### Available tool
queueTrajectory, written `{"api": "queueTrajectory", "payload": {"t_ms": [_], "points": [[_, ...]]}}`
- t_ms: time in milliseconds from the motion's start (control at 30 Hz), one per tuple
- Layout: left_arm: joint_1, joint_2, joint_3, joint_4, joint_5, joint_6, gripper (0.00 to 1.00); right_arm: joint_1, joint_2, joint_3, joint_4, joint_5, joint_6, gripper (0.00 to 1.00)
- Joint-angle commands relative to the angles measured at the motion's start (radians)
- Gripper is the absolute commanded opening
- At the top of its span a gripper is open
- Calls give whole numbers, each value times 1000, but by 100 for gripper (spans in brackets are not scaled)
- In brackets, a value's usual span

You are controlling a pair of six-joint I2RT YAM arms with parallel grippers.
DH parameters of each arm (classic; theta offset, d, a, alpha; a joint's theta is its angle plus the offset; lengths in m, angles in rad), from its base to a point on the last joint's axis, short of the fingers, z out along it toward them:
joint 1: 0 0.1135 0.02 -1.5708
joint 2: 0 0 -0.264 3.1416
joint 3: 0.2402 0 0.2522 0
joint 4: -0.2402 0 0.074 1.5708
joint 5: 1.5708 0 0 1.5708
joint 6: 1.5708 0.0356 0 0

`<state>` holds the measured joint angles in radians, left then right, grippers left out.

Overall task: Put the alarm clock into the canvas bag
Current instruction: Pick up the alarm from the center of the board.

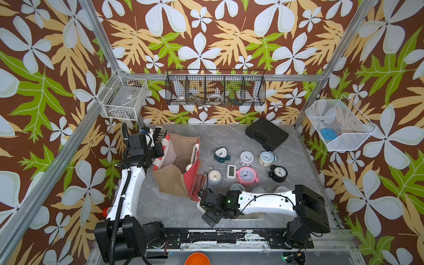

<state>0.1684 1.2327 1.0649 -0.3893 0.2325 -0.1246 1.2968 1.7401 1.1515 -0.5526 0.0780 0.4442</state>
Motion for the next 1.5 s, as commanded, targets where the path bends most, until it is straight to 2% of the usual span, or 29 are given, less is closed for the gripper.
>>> {"api": "queueTrajectory", "payload": {"t_ms": [0, 400, 533, 767, 1167, 1467], "points": [[2, 0, 4, 0, -13, 16, 0, 1, 16, -4, 7, 2, 3, 97], [1, 4, 3, 0, -7, 18, 0, 1, 74, 10, 23, -3, 13, 78], [1, 8, 3, -1, -8, 17, 0, 1, 68, 11, 22, -9, 16, 70], [2, 8, 4, -2, -12, 19, 0, 0, 12, 27, -8, 8, 24, 64], [2, 4, 4, -4, -10, 19, 0, -47, -145, 165, -96, 21, 28, 55], [1, -14, -2, 7, 10, 13, 0, -140, -164, 363, -21, -52, 93, 49]]}}
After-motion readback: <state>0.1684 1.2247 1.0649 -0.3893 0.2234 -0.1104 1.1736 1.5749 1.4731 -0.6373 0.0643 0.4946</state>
